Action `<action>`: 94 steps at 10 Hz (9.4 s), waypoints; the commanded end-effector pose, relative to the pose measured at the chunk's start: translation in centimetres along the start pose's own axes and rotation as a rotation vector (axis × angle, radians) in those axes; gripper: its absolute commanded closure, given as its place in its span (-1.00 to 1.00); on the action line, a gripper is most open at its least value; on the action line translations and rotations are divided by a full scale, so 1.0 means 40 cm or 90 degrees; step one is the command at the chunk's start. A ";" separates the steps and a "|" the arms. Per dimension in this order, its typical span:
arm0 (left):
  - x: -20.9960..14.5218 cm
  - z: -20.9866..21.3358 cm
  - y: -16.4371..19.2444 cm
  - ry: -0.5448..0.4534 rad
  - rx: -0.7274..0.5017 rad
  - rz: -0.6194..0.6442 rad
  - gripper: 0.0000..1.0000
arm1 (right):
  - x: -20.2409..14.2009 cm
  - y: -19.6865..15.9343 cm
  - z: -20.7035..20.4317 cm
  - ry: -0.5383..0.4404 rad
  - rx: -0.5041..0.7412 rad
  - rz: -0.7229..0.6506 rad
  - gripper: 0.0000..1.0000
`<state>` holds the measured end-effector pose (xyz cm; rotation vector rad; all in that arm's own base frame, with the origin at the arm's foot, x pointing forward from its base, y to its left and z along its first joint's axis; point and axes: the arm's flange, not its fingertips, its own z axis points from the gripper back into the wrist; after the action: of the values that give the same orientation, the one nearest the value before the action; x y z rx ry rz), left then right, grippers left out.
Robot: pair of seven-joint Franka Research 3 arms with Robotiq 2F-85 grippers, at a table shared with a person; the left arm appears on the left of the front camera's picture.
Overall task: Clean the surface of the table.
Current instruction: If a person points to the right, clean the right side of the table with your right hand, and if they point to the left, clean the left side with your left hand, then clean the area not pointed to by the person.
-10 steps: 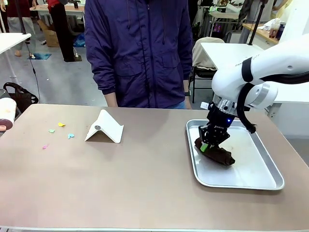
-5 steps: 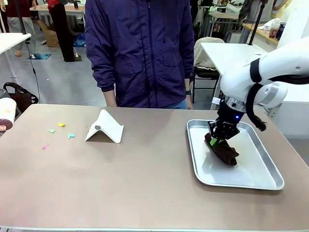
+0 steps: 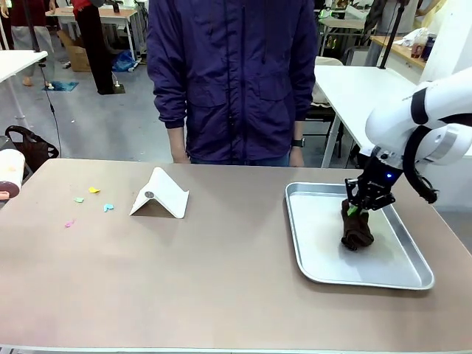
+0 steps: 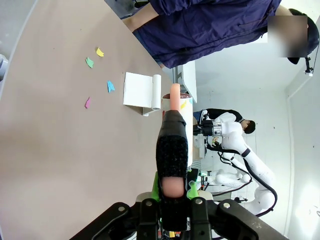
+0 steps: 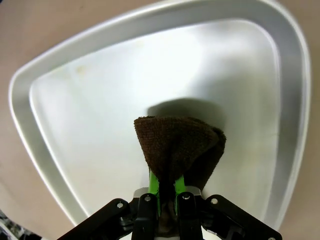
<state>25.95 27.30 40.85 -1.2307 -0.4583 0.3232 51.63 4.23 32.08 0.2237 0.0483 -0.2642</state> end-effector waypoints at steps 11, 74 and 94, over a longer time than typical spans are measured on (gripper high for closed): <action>-0.004 0.008 -0.006 0.005 -0.006 -0.008 1.00 | -0.011 -0.044 0.065 0.066 0.252 0.038 0.74; 0.113 -0.403 0.139 0.083 0.381 0.113 0.58 | -0.139 -0.551 0.288 0.019 0.717 0.006 0.74; 0.151 -0.311 -0.033 0.045 0.148 -0.060 0.58 | -0.139 -0.551 0.288 0.019 0.717 0.006 0.74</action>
<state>38.58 19.17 40.47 -0.9396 -0.3738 0.2673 40.50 -17.82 38.55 1.3466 -0.0825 -0.2594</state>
